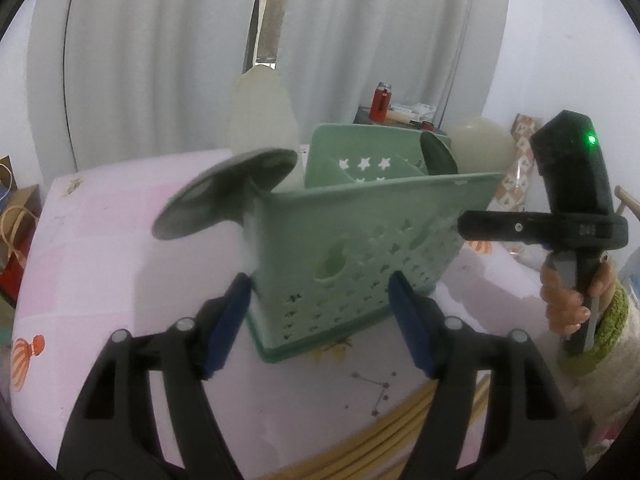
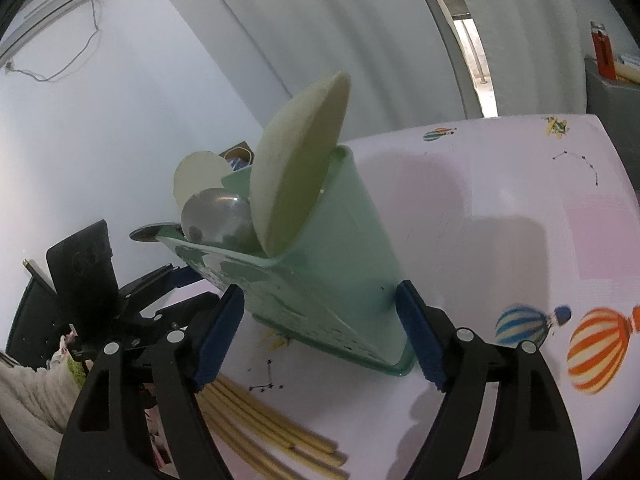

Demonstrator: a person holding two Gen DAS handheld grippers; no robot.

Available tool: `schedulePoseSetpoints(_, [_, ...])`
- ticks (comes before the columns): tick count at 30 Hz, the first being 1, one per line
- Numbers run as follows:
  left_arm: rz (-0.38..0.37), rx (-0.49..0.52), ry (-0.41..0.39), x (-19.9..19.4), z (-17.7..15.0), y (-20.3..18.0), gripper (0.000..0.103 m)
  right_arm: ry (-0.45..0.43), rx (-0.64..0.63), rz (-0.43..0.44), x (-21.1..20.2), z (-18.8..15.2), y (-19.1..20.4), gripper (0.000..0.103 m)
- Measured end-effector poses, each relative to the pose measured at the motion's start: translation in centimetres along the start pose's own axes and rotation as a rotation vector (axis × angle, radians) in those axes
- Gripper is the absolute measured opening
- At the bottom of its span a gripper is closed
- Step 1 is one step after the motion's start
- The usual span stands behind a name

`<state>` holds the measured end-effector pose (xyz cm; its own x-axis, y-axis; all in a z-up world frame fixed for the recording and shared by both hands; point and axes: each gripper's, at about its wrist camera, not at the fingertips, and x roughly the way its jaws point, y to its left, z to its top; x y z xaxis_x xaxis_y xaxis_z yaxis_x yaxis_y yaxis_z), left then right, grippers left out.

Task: Organize utensils

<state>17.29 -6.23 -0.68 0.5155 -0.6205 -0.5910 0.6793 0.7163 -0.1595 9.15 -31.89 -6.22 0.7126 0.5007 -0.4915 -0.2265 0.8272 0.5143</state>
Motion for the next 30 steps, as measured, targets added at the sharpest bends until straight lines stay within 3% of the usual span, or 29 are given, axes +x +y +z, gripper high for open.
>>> schedulePoseSetpoints(14, [0.022, -0.008, 0.01, -1.1, -0.7, 0.9, 0.068, -0.024, 0.049, -0.032, -0.6, -3.6, 2.0, 0.077])
schedulePoseSetpoints(21, [0.054, -0.078, 0.013, -4.7, -2.8, 1.4, 0.069, 0.017, 0.051, -0.086, -1.4, -6.2, 2.6, 0.077])
schedulePoseSetpoints(30, [0.03, -0.149, 0.029, -9.1, -5.8, 0.0, 0.069, 0.064, 0.043, -0.107, -1.0, -7.5, 3.7, 0.077])
